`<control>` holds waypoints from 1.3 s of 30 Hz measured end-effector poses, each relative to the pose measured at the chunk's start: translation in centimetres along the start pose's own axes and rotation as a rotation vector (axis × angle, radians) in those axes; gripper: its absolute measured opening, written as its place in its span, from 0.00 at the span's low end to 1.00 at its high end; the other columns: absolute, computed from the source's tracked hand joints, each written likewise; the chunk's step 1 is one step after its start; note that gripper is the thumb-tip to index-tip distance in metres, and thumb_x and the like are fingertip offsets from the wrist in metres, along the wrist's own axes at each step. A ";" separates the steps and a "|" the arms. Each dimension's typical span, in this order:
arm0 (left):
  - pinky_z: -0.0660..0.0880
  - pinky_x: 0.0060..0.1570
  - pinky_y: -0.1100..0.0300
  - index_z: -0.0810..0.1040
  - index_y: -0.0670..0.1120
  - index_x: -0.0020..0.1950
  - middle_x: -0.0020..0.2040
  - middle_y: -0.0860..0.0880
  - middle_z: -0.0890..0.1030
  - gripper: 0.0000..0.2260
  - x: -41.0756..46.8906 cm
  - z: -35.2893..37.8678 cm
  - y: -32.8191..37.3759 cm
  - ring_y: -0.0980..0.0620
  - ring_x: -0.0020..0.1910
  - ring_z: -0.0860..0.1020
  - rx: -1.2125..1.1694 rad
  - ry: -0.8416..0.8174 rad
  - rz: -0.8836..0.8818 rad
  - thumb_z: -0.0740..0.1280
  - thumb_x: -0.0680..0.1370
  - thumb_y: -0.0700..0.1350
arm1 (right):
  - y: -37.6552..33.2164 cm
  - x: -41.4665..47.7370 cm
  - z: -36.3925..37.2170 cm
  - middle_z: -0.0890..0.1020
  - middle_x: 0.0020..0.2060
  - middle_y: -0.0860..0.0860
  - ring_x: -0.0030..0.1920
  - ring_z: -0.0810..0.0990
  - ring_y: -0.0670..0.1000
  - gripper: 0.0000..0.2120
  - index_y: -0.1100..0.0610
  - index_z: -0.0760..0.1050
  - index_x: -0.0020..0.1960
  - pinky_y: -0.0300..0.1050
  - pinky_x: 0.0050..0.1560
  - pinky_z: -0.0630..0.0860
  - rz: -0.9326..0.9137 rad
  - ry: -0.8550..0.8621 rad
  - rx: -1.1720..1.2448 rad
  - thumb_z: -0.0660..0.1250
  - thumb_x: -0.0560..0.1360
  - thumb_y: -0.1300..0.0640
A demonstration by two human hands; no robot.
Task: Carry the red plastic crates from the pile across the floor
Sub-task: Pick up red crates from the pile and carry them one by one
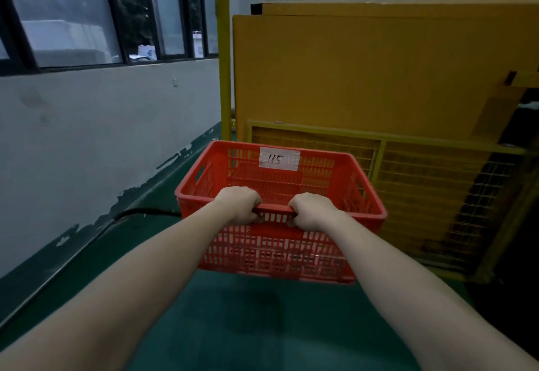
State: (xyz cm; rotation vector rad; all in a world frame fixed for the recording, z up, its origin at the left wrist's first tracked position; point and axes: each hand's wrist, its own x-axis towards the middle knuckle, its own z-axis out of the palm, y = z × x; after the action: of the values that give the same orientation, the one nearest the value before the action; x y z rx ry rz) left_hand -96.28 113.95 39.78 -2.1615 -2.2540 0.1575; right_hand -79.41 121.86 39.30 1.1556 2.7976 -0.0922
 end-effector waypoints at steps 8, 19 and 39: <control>0.79 0.47 0.54 0.79 0.52 0.53 0.47 0.52 0.81 0.08 11.6 1.0 -7.8 0.49 0.47 0.80 -0.013 0.037 0.048 0.66 0.77 0.52 | 1.7 13.5 -0.9 0.81 0.46 0.50 0.47 0.79 0.54 0.07 0.52 0.78 0.52 0.50 0.46 0.79 0.033 -0.001 -0.017 0.67 0.76 0.51; 0.76 0.45 0.55 0.78 0.51 0.53 0.49 0.51 0.81 0.10 32.1 1.7 -16.9 0.48 0.49 0.79 -0.001 0.013 -0.015 0.66 0.77 0.55 | 8.9 34.9 -3.1 0.78 0.43 0.49 0.43 0.78 0.53 0.04 0.52 0.74 0.47 0.47 0.39 0.74 -0.020 -0.005 -0.039 0.66 0.77 0.52; 0.72 0.43 0.56 0.78 0.50 0.51 0.50 0.49 0.81 0.11 58.6 10.8 -32.5 0.45 0.51 0.79 -0.036 -0.117 0.105 0.66 0.77 0.56 | 13.7 63.9 2.6 0.82 0.51 0.52 0.53 0.80 0.57 0.09 0.53 0.78 0.52 0.47 0.44 0.73 0.092 -0.103 0.006 0.65 0.77 0.49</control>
State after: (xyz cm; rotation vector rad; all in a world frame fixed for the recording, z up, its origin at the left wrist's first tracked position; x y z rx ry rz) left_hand -132.06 170.45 28.29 -2.3494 -2.2190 0.2528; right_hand -114.44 176.01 28.43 1.2418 2.6532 -0.1480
